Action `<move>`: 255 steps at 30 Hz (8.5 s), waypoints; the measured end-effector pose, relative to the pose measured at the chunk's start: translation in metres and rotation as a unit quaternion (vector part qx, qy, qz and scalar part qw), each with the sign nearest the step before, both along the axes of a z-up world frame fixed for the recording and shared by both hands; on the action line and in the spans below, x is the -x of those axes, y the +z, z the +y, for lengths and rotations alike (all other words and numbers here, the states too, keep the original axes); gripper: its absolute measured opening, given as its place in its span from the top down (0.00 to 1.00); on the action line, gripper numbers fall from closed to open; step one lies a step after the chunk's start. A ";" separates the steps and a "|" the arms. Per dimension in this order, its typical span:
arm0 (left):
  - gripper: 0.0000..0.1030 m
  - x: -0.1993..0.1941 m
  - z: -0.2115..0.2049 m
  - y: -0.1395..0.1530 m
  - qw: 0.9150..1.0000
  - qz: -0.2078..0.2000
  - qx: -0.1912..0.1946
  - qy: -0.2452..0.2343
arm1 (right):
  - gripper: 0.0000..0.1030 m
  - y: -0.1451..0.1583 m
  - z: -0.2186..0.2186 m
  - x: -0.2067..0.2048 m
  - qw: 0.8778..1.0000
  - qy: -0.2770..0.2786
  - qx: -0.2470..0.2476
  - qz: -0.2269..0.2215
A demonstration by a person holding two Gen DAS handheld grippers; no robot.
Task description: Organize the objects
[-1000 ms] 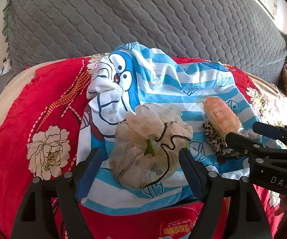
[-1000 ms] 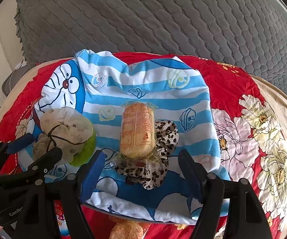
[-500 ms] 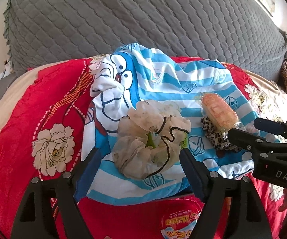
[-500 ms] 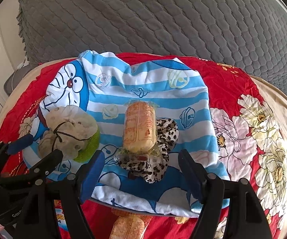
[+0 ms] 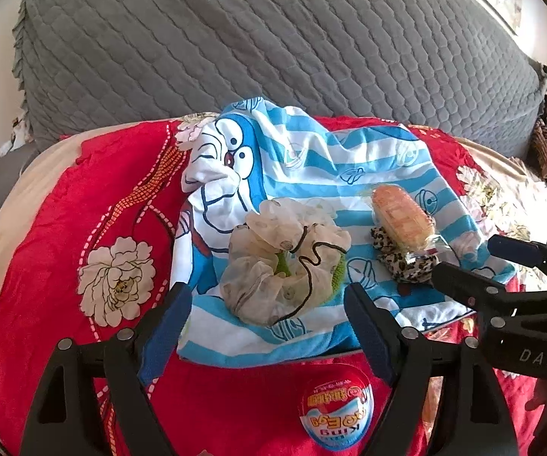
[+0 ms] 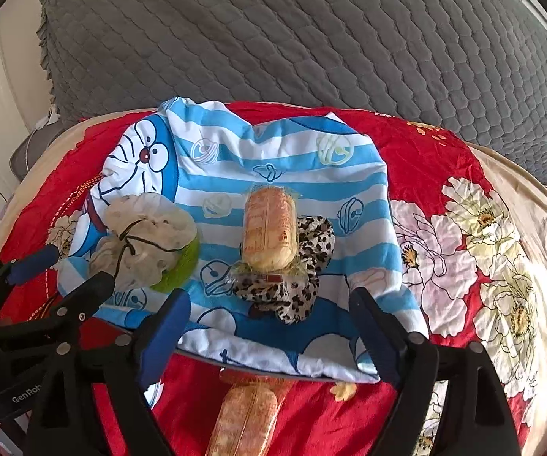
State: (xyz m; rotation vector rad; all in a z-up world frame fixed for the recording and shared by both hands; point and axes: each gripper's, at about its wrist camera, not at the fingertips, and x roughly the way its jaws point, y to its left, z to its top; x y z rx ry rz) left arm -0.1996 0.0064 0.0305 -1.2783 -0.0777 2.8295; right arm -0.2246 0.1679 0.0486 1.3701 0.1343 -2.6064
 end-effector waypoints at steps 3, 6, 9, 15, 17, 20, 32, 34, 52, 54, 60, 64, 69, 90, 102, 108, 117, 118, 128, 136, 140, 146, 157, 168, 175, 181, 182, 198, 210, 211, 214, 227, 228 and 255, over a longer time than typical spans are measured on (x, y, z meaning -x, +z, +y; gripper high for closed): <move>0.16 -0.003 0.000 0.003 1.000 0.001 0.002 -0.001 | 0.14 0.002 0.001 -0.002 1.000 -0.002 0.001 -0.001; 0.15 -0.006 -0.002 0.005 1.000 0.001 0.000 0.000 | 0.11 0.004 0.001 -0.004 1.000 -0.002 0.002 -0.003; 0.14 -0.008 -0.003 0.007 1.000 0.000 -0.002 -0.001 | 0.07 0.008 0.002 -0.008 1.000 -0.005 0.001 0.000; 0.12 -0.015 -0.003 0.012 1.000 0.003 0.002 -0.003 | 0.05 0.016 0.001 -0.015 1.000 0.000 0.002 0.004; 0.11 -0.018 -0.003 0.014 1.000 0.002 0.001 -0.003 | 0.05 0.018 0.001 -0.018 1.000 0.001 0.005 0.005; 0.09 -0.023 -0.002 0.015 1.000 0.003 0.001 -0.004 | 0.05 0.022 0.002 -0.024 1.000 0.003 0.007 0.006; 0.04 -0.044 0.005 0.026 1.000 0.009 0.004 -0.016 | 0.05 0.034 0.011 -0.056 1.000 0.000 0.016 0.014; 0.04 -0.047 0.006 0.026 1.000 0.009 0.005 -0.017 | 0.05 0.035 0.013 -0.061 1.000 -0.002 0.019 0.014; 0.04 -0.079 0.008 0.035 1.000 0.011 0.007 -0.023 | 0.02 0.043 0.018 -0.111 0.999 -0.004 0.027 0.027; 0.04 -0.083 0.009 0.036 1.000 0.013 0.010 -0.024 | 0.02 0.045 0.018 -0.117 0.999 -0.004 0.027 0.029; 0.04 -0.093 0.008 0.043 1.000 0.019 0.013 -0.022 | 0.02 0.053 0.017 -0.130 0.999 -0.005 0.027 0.037; 0.04 -0.099 0.006 0.047 1.000 0.023 0.009 -0.019 | 0.02 0.059 0.017 -0.138 0.999 -0.005 0.021 0.047; 0.04 -0.108 0.005 0.051 0.999 0.026 0.008 -0.018 | 0.02 0.063 0.017 -0.146 0.998 -0.007 0.028 0.048; 0.04 -0.123 0.011 0.043 1.000 0.022 0.004 -0.022 | 0.02 0.046 0.015 -0.171 0.999 -0.001 0.018 0.042; 0.04 -0.111 0.014 0.013 1.000 -0.003 0.002 -0.023 | 0.02 0.011 0.011 -0.164 1.000 0.002 0.015 0.017; 0.04 -0.103 0.012 0.000 1.000 -0.011 -0.001 -0.022 | 0.02 -0.002 0.010 -0.155 1.000 0.000 0.013 0.010; 0.04 -0.089 0.009 -0.016 0.999 -0.022 -0.004 -0.022 | 0.02 -0.021 0.005 -0.140 1.000 0.001 0.008 0.002; 0.04 -0.088 0.010 -0.018 0.999 -0.025 -0.004 -0.023 | 0.02 -0.023 0.005 -0.138 1.000 -0.001 0.007 0.000; 0.04 -0.077 0.012 -0.028 0.999 -0.032 -0.003 -0.024 | 0.02 -0.038 0.008 -0.125 1.000 -0.007 0.005 -0.009; 0.04 -0.067 0.016 -0.038 0.999 -0.039 -0.002 -0.027 | 0.02 -0.048 0.005 -0.116 1.000 -0.007 -0.002 -0.010; 0.04 -0.062 0.016 -0.045 0.999 -0.042 -0.002 -0.028 | 0.02 -0.053 0.004 -0.112 1.000 -0.008 -0.004 -0.009; 0.04 -0.054 0.016 -0.053 0.999 -0.045 -0.012 -0.028 | 0.04 -0.062 0.005 -0.103 1.000 -0.011 -0.003 -0.013; 0.04 -0.044 0.022 -0.058 0.998 -0.048 -0.025 -0.033 | 0.10 -0.075 0.007 -0.093 1.000 -0.013 0.000 -0.020; 0.04 -0.039 0.019 -0.071 0.997 -0.053 -0.043 -0.031 | 0.24 -0.081 0.006 -0.086 1.000 -0.003 -0.004 -0.018; 0.17 -0.040 0.021 -0.072 0.997 -0.048 -0.048 -0.042 | 0.40 -0.080 0.005 -0.082 1.000 -0.002 0.000 -0.013; 0.45 -0.042 0.023 -0.074 0.996 -0.053 -0.048 -0.048 | 0.51 -0.079 0.004 -0.082 1.000 0.006 0.006 -0.009; 0.45 -0.042 0.023 -0.074 0.996 -0.052 -0.049 -0.049 | 0.51 -0.078 0.004 -0.083 1.000 0.005 0.008 -0.009; 0.46 -0.049 0.021 -0.070 0.996 -0.049 -0.046 -0.054 | 0.60 -0.072 0.004 -0.088 1.000 0.011 0.018 -0.006; 0.46 -0.056 0.020 -0.061 0.997 -0.044 -0.039 -0.055 | 0.60 -0.060 0.007 -0.094 1.000 0.009 0.024 0.001; 0.46 -0.058 0.020 -0.059 0.997 -0.043 -0.038 -0.055 | 0.60 -0.058 0.007 -0.095 1.000 0.009 0.024 0.003; 0.46 -0.061 0.021 -0.054 0.997 -0.039 -0.036 -0.056 | 0.60 -0.052 0.007 -0.098 1.000 0.010 0.026 0.006; 0.46 -0.082 0.015 -0.019 0.998 -0.017 -0.035 -0.052 | 0.60 -0.015 0.008 -0.113 0.999 0.009 0.029 0.033; 0.46 -0.084 0.016 -0.017 0.998 -0.015 -0.034 -0.053 | 0.60 -0.013 0.008 -0.115 0.999 0.009 0.030 0.035; 0.46 -0.133 0.025 0.057 0.997 0.038 -0.019 -0.067 | 0.60 0.068 0.010 -0.160 0.995 0.008 0.032 0.095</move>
